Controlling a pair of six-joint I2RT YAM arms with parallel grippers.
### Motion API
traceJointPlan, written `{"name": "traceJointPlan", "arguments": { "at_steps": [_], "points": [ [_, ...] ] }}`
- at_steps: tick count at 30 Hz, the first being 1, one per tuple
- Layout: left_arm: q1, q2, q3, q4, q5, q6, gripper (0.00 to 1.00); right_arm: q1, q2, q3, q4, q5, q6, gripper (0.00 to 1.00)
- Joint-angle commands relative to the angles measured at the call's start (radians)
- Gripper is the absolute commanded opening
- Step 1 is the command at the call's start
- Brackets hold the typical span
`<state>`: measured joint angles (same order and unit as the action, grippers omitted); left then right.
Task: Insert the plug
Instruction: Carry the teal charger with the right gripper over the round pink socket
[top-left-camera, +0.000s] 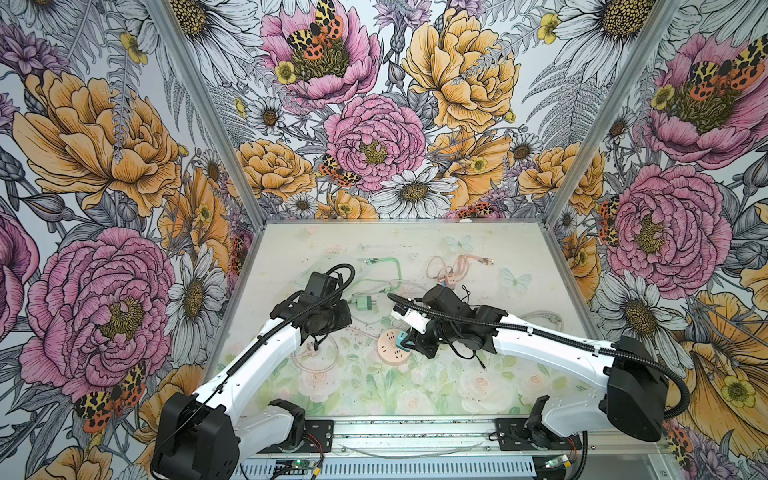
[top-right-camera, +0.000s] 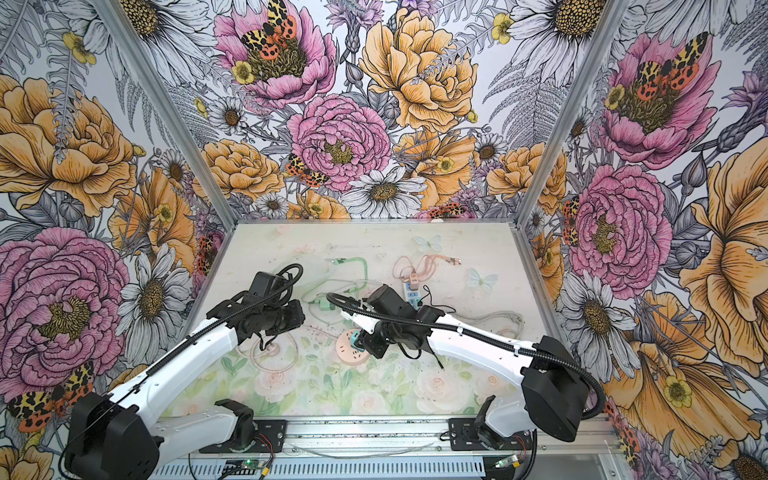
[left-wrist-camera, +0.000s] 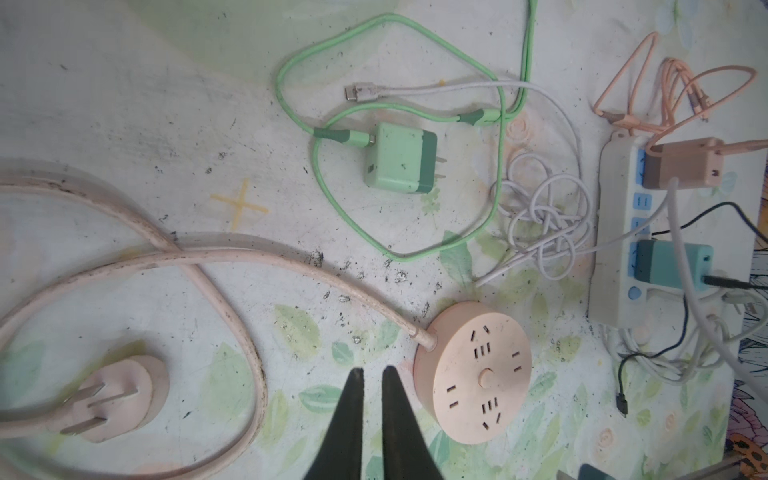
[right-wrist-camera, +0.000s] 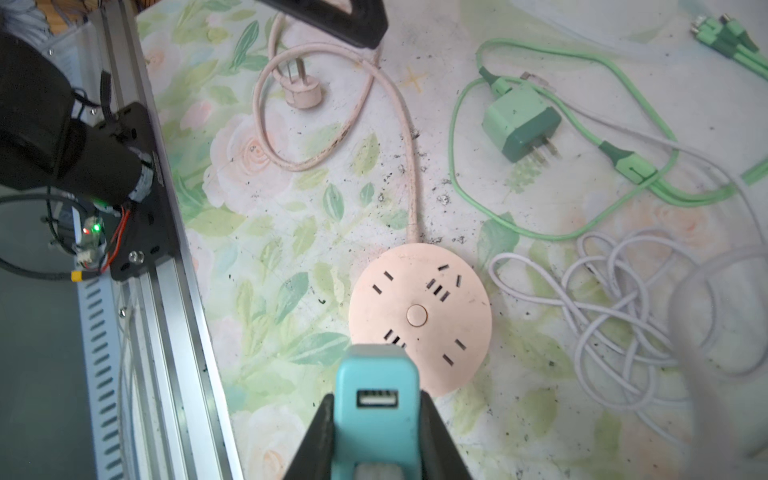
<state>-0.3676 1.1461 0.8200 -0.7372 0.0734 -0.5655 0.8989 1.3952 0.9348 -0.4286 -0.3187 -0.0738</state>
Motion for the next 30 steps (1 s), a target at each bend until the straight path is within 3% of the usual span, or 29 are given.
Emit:
{"name": "traceJointPlan", "arguments": {
  "at_steps": [1, 6, 15, 23, 30],
  "points": [
    [0.024, -0.018, 0.016, 0.004, -0.031, 0.037, 0.13, -0.018, -0.044, -0.029, 0.058, -0.089, -0.289, 0.00],
    [0.065, 0.002, 0.021, 0.056, 0.031, 0.051, 0.13, -0.101, 0.041, 0.044, 0.058, -0.192, -0.412, 0.00],
    [0.097, 0.055, 0.047, 0.076, 0.066, 0.084, 0.13, -0.101, 0.176, 0.099, 0.061, -0.295, -0.604, 0.00],
    [0.109, 0.110, 0.069, 0.090, 0.080, 0.094, 0.13, -0.135, 0.206, 0.089, 0.059, -0.348, -0.621, 0.00],
    [0.110, 0.154, 0.087, 0.111, 0.096, 0.102, 0.13, -0.134, 0.234, 0.074, 0.058, -0.323, -0.652, 0.00]
  ]
}}
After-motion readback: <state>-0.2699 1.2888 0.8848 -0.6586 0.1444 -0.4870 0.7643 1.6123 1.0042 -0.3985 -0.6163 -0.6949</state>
